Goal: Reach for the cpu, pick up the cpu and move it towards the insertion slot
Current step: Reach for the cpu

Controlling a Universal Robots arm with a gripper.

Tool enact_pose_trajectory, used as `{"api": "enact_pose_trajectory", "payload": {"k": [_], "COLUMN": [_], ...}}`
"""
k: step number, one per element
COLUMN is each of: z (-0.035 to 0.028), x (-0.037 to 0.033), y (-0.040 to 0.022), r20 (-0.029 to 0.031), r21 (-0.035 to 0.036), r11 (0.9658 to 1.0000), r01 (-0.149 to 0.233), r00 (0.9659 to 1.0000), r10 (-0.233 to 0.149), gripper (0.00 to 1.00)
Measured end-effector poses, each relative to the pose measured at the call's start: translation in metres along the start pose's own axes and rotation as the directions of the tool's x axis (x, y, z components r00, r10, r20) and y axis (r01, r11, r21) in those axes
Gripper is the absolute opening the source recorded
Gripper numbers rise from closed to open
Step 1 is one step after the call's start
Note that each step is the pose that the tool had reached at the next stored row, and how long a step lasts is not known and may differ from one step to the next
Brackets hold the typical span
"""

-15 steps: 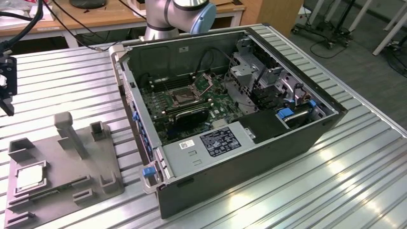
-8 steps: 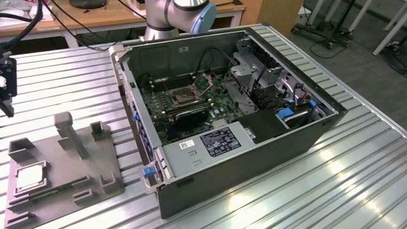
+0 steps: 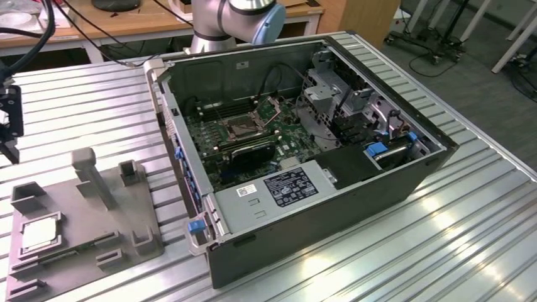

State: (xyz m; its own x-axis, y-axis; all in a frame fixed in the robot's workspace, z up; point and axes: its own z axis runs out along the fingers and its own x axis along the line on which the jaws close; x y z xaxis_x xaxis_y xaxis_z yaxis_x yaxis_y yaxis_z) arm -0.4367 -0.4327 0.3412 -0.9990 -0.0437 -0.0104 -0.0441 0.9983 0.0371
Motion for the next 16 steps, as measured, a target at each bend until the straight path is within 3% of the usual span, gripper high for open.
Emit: {"api": "enact_pose_trajectory", "payload": {"k": [1, 2, 7, 8, 13, 14, 16], "z": [0.0002, 0.0004, 0.0018, 0.0022, 0.0039, 0.0042, 0.0045], "x": [0.0002, 0.0006, 0.0019, 0.0022, 0.0034, 0.0035, 0.0036], "y": [-0.001, -0.0019, -0.0049, -0.0054, -0.0085, -0.0089, -0.0094], "r20": [-0.0001, -0.0001, -0.0003, -0.0003, -0.0002, -0.0002, -0.0002], "r21": [0.0002, 0.0006, 0.001, 0.0011, 0.001, 0.0009, 0.001], "r11": [1.0, 1.0, 1.0, 1.0, 1.0, 1.0, 1.0], "r01": [0.001, 0.001, 0.003, 0.003, 0.004, 0.004, 0.005], "r00": [1.0, 1.0, 1.0, 1.0, 1.0, 1.0, 1.0], "r10": [-0.001, -0.001, -0.003, -0.003, -0.004, -0.004, -0.005], "gripper": [0.46, 0.52, 0.53, 0.6, 0.6, 0.67, 0.67]}}
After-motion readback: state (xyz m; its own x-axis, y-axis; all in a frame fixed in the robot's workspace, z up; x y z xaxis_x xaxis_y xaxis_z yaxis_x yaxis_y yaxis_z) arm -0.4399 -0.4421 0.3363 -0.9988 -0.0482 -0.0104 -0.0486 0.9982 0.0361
